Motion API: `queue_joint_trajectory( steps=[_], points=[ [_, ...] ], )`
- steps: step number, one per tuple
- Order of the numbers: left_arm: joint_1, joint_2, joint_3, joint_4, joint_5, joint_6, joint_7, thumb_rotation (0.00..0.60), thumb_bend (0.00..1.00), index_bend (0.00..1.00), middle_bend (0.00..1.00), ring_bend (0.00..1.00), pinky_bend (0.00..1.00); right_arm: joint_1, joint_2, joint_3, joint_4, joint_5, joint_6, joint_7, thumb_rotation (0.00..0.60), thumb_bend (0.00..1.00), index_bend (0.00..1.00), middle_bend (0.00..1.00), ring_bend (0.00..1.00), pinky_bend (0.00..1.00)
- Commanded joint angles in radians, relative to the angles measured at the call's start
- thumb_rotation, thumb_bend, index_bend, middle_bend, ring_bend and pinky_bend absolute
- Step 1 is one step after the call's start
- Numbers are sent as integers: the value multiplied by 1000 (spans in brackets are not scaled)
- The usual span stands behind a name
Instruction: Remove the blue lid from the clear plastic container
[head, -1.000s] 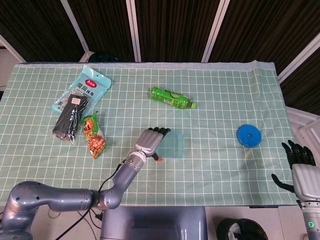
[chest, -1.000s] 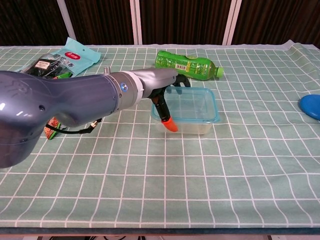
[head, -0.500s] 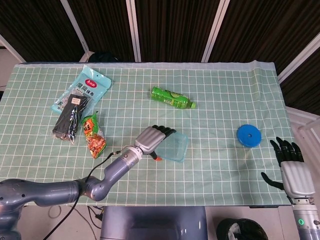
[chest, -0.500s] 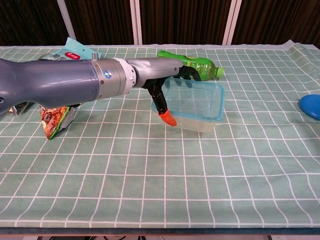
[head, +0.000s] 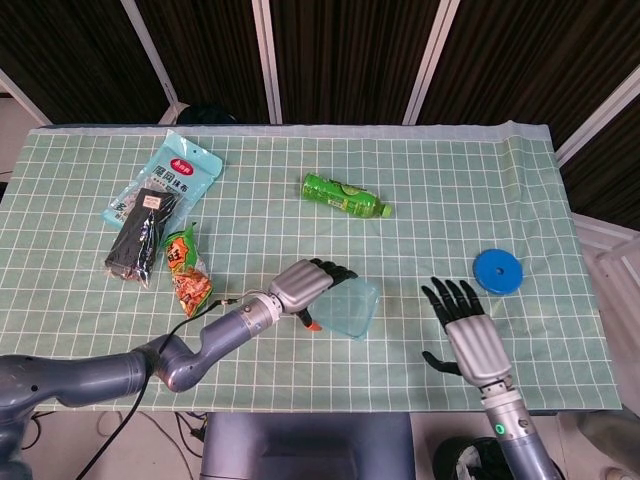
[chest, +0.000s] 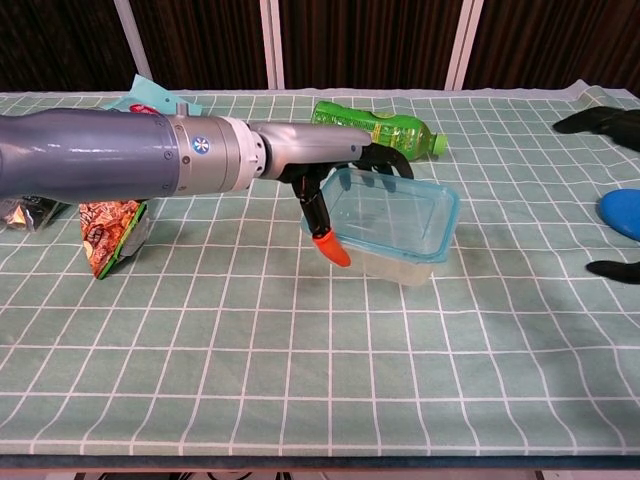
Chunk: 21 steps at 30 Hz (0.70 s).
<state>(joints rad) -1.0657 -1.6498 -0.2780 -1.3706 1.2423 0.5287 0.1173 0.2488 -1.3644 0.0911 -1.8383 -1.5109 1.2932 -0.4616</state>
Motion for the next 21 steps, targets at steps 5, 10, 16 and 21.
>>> queue_joint_trajectory(
  steps=[5,10,16,21],
  points=[
    [-15,-9,23,16,41,-7,-48,600,112,311,289,289,418,45,-148,8,24,58,-48,-92,600,292,0,0,0,0],
    [-28,-18,33,24,55,-10,-71,600,112,311,289,289,418,58,-216,9,44,85,-54,-120,600,291,0,0,0,0],
    [-39,-27,42,28,61,-9,-86,600,112,311,289,289,417,69,-268,5,57,100,-58,-135,600,291,0,0,0,0],
    [-47,-31,50,30,61,-8,-92,600,112,311,289,289,416,74,-296,8,56,109,-54,-132,600,292,0,0,0,0]
  ],
)
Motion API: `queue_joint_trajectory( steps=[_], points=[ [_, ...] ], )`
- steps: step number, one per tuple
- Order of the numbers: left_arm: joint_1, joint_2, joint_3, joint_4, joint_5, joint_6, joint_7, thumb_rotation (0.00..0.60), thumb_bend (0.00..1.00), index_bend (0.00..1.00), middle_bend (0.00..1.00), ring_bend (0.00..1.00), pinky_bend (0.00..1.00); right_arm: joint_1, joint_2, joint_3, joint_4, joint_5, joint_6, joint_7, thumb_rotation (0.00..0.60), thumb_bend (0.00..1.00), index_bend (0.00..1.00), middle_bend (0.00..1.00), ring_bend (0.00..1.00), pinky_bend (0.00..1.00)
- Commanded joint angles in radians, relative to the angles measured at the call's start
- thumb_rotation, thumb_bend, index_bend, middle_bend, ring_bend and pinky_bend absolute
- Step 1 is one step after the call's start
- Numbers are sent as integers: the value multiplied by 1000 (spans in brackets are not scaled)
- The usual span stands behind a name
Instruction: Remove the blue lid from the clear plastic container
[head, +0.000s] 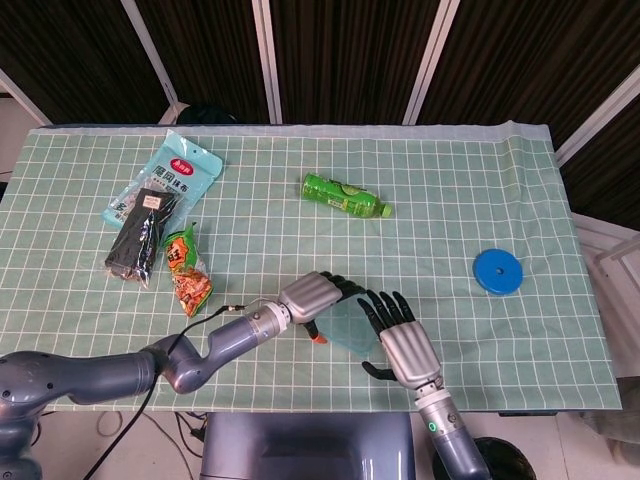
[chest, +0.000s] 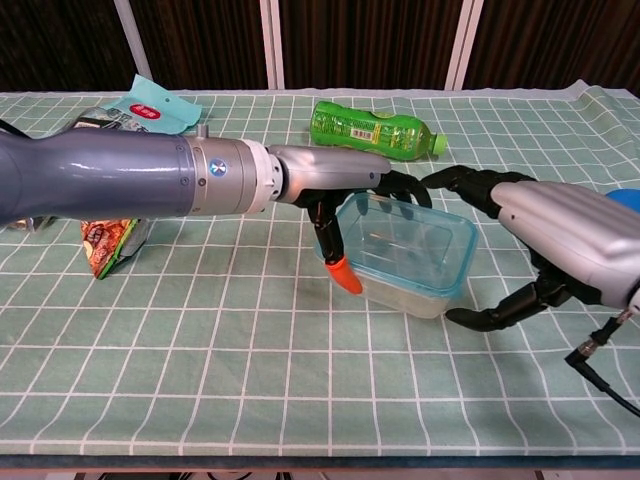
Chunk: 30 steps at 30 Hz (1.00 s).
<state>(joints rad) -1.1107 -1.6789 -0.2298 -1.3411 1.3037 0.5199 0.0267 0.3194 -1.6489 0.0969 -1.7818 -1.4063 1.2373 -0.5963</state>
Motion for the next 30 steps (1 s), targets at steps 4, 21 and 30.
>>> queue_joint_trajectory(
  steps=[4,21,30],
  points=[
    [-8,-5,7,0,-2,2,-3,600,112,311,289,289,416,7,-27,3,1,6,6,8,600,292,0,0,0,0],
    [-16,1,28,-13,-13,21,-8,600,112,311,289,289,416,9,-42,12,23,27,34,37,600,292,0,0,0,0],
    [-15,12,38,-20,-13,36,-6,600,112,316,289,289,412,10,-37,9,24,31,42,41,600,291,0,0,0,0]
  ],
)
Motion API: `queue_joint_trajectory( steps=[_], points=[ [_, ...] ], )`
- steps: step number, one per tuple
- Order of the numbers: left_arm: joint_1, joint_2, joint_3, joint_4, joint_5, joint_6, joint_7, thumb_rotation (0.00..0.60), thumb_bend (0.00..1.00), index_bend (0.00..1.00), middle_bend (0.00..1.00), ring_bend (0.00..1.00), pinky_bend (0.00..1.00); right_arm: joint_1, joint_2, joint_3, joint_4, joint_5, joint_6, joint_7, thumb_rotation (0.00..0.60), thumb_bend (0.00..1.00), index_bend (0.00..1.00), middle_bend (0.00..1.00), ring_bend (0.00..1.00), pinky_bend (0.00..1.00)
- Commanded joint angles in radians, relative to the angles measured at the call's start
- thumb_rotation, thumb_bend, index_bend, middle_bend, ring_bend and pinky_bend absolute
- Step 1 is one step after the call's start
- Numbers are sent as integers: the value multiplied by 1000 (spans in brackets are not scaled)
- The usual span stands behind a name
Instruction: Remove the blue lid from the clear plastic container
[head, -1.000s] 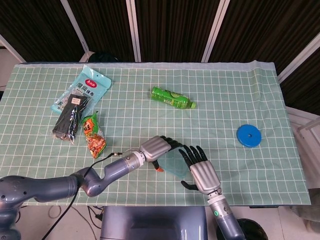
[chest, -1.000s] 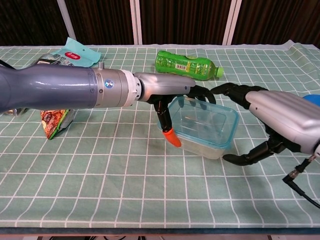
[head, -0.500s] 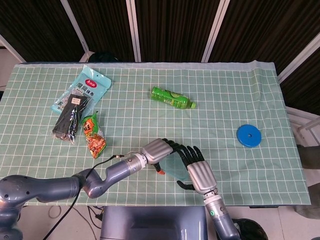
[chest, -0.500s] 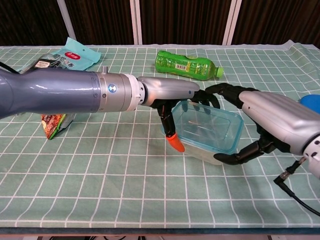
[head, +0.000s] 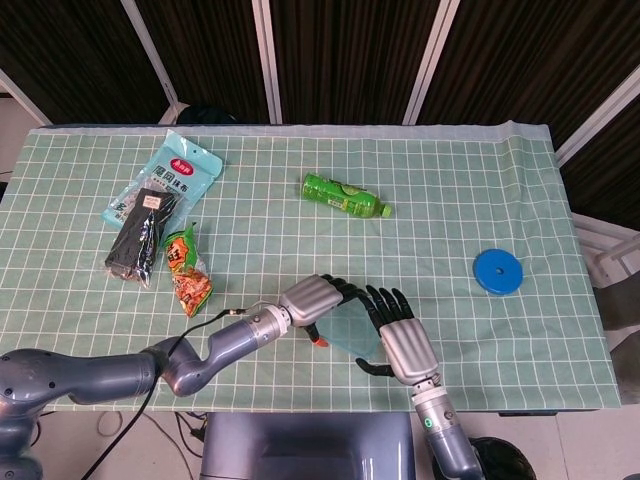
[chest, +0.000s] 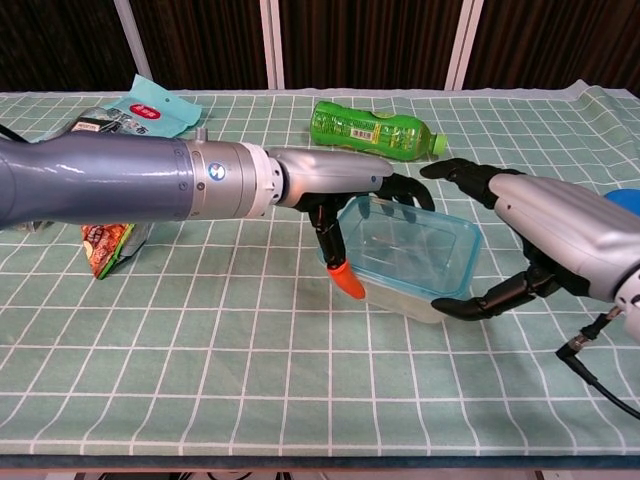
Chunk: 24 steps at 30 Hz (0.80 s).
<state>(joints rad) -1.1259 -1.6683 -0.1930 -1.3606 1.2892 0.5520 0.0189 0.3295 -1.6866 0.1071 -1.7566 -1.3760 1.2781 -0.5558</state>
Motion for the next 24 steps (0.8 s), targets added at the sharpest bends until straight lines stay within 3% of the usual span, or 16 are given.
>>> queue_joint_trajectory(
  steps=[1,24],
  points=[
    [1,3,1,0,-1,7,1,600,112,316,289,289,412,0,1,-3,-3,1,2,1,600,291,0,0,0,0],
    [-4,14,20,-4,-8,15,-2,600,112,317,289,289,412,0,-8,1,-3,21,19,25,600,291,0,0,0,0]
  ],
)
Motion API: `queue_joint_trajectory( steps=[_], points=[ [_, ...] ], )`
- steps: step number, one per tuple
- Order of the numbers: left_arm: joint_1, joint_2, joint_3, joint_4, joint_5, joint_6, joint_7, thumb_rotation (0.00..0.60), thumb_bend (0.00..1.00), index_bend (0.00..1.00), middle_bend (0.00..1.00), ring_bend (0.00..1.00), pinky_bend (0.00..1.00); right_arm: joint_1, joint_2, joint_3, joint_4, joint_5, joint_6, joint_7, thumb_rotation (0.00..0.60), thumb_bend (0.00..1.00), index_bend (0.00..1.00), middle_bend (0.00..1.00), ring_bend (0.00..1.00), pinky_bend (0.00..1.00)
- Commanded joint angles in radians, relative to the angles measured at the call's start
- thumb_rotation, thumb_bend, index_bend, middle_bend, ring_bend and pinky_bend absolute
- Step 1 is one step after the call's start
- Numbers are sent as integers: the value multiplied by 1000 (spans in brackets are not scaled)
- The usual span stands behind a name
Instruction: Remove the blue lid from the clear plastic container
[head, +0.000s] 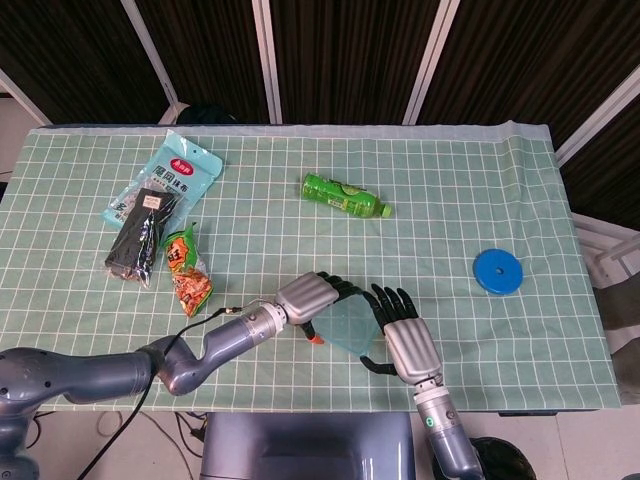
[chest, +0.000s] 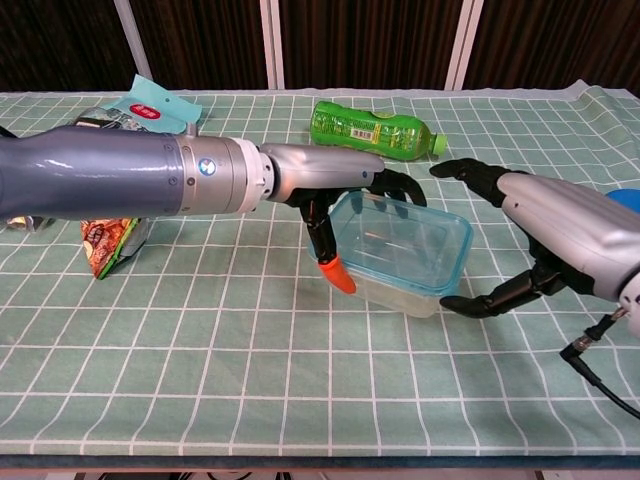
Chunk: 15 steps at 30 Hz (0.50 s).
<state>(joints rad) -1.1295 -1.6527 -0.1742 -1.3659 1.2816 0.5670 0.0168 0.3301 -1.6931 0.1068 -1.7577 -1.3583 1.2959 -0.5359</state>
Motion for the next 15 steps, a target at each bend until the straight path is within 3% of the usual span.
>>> queue_joint_trajectory(
  steps=[1,15],
  points=[
    [-2,-2,3,2,-1,-1,2,600,112,317,289,289,412,-1,-2,1,-4,7,1,11,600,291,0,0,0,0],
    [-13,-24,6,14,-15,-4,7,600,112,319,289,289,413,-13,-29,25,-41,83,0,92,600,292,0,0,0,0]
  ],
)
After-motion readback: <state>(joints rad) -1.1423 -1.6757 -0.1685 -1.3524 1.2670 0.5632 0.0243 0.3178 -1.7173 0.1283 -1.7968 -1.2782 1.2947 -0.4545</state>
